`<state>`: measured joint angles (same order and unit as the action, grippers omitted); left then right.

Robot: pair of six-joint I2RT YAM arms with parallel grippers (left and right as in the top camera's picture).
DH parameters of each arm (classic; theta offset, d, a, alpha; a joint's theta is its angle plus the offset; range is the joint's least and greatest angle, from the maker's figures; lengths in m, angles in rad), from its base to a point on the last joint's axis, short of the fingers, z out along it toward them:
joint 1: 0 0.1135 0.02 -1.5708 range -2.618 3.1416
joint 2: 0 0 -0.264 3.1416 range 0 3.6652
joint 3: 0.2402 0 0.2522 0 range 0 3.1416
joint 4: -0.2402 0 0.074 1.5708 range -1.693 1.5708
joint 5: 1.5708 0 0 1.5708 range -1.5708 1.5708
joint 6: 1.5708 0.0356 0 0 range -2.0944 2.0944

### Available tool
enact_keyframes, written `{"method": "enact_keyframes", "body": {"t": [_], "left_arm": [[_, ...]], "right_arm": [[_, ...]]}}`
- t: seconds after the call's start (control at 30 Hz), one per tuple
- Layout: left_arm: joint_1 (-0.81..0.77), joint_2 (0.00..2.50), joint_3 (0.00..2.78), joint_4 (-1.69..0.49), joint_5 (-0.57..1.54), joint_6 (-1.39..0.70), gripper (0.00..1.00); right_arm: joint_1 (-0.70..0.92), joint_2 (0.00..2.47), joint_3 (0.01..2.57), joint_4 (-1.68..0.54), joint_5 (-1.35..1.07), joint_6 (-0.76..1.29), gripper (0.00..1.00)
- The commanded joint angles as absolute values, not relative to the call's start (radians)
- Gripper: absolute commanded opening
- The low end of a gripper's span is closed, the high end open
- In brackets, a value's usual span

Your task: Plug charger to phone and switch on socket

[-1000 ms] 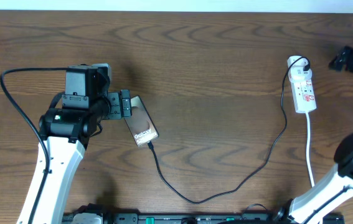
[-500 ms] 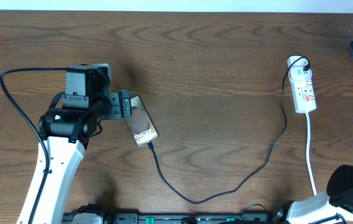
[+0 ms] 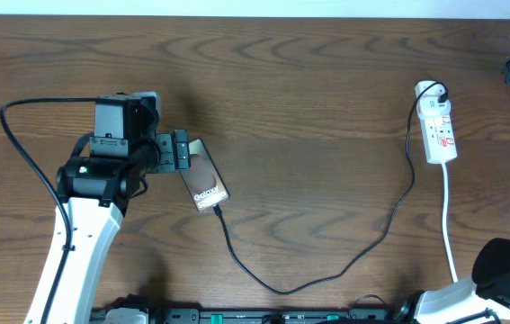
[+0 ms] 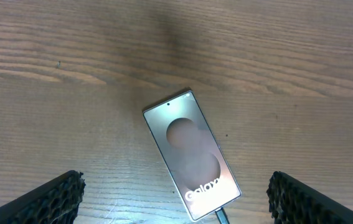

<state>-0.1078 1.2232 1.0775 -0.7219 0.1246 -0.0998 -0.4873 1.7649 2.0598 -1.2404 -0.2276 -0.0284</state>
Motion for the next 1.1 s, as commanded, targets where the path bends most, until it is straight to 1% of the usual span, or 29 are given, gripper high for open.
{"method": "enact_keyframes", "body": {"t": [0.0, 0.23, 0.37, 0.63, 0.83, 0.97, 1.07], "left_arm": [[-0.109, 1.223, 1.086, -0.722, 0.111, -0.086, 0.95], [-0.108, 1.199, 1.083, -0.728, 0.111, -0.086, 0.94], [-0.108, 1.139, 1.059, -0.729, 0.111, -0.086, 0.94], [-0.108, 0.960, 0.968, -0.729, 0.111, -0.086, 0.94], [-0.108, 0.776, 0.841, -0.728, 0.111, -0.086, 0.94], [-0.108, 0.639, 0.732, -0.665, 0.111, -0.086, 0.94], [-0.108, 0.526, 0.628, -0.544, 0.111, -0.076, 0.95]], "right_arm": [[-0.485, 1.769, 2.065, -1.242, -0.230, -0.012, 0.99], [-0.485, 1.769, 2.065, -1.242, -0.230, -0.012, 0.99], [-0.485, 1.769, 2.065, -1.242, -0.230, -0.012, 0.99], [-0.485, 1.769, 2.065, -1.243, -0.230, -0.012, 0.99], [-0.485, 1.769, 2.065, -1.242, -0.230, -0.012, 0.99], [-0.485, 1.769, 2.065, -1.242, -0.230, -0.012, 0.99], [-0.485, 1.769, 2.065, -1.242, -0.230, -0.012, 0.99]]}}
